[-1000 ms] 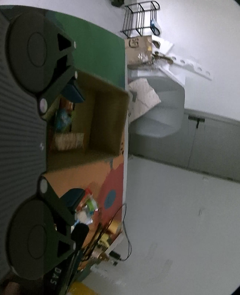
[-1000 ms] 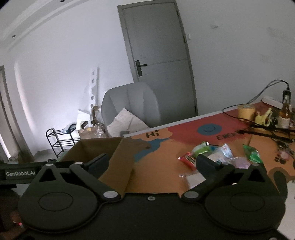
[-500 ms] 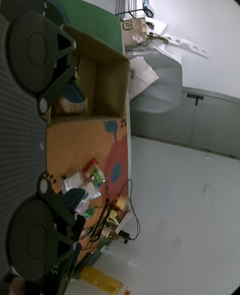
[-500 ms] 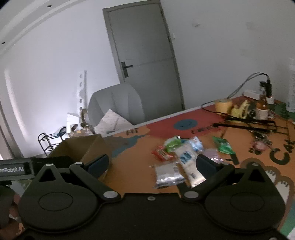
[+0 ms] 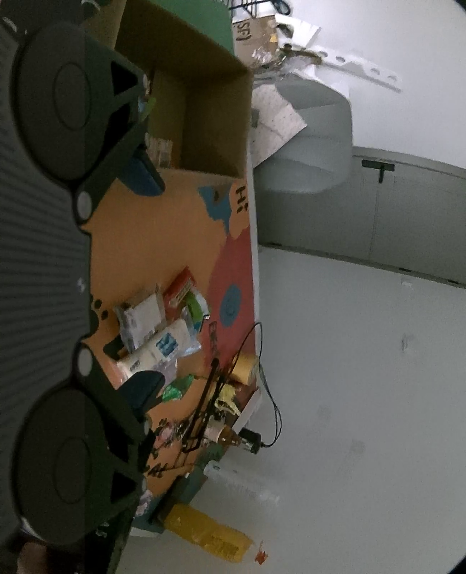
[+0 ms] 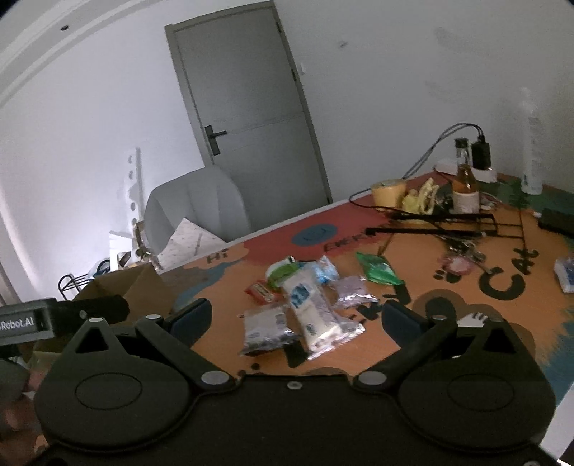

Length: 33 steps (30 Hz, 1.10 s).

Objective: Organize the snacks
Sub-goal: 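Move both tools back toward the white snack packs on the table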

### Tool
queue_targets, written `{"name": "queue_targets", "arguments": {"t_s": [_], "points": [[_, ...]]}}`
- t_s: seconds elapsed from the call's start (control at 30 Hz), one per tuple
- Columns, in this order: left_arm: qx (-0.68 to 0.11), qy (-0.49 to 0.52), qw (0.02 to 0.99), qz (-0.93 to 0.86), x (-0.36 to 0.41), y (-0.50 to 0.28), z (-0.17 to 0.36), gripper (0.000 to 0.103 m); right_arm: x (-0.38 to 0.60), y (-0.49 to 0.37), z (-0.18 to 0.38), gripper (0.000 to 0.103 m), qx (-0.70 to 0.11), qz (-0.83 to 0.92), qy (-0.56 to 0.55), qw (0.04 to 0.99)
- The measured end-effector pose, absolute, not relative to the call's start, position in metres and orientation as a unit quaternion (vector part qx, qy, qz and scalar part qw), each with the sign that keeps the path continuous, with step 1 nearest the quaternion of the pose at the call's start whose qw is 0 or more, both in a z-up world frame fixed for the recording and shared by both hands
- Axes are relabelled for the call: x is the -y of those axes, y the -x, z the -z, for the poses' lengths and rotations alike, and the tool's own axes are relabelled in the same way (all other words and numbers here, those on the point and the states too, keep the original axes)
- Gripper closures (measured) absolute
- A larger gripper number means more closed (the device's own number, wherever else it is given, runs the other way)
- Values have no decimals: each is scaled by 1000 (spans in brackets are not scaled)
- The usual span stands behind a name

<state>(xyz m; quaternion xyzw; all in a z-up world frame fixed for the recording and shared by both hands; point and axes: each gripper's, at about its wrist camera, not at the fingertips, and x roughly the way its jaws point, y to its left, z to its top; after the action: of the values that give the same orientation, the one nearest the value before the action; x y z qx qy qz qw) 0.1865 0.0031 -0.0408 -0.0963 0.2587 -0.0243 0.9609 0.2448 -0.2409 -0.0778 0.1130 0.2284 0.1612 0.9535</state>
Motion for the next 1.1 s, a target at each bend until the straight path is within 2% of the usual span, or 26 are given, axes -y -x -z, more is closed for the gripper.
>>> {"name": "queue_targets", "arguments": {"t_s": [0.47,0.6,0.8,0.9,1.1], "points": [[-279,84,955,52,29,-213,59,0,278,-257,103,1,-251,-134,-122,951],[-289,84,952,57,37,-224,68,1,283,-265,113,13,-262,-137,-126,947],[-306,85,947,59,48,-246,82,3,287,-279,124,25,-280,-150,-130,939],[-315,86,943,61,51,-255,88,8,285,-288,129,33,-290,-160,-135,934],[-329,93,938,53,51,-275,96,16,278,-310,136,38,-307,-179,-145,923]]}}
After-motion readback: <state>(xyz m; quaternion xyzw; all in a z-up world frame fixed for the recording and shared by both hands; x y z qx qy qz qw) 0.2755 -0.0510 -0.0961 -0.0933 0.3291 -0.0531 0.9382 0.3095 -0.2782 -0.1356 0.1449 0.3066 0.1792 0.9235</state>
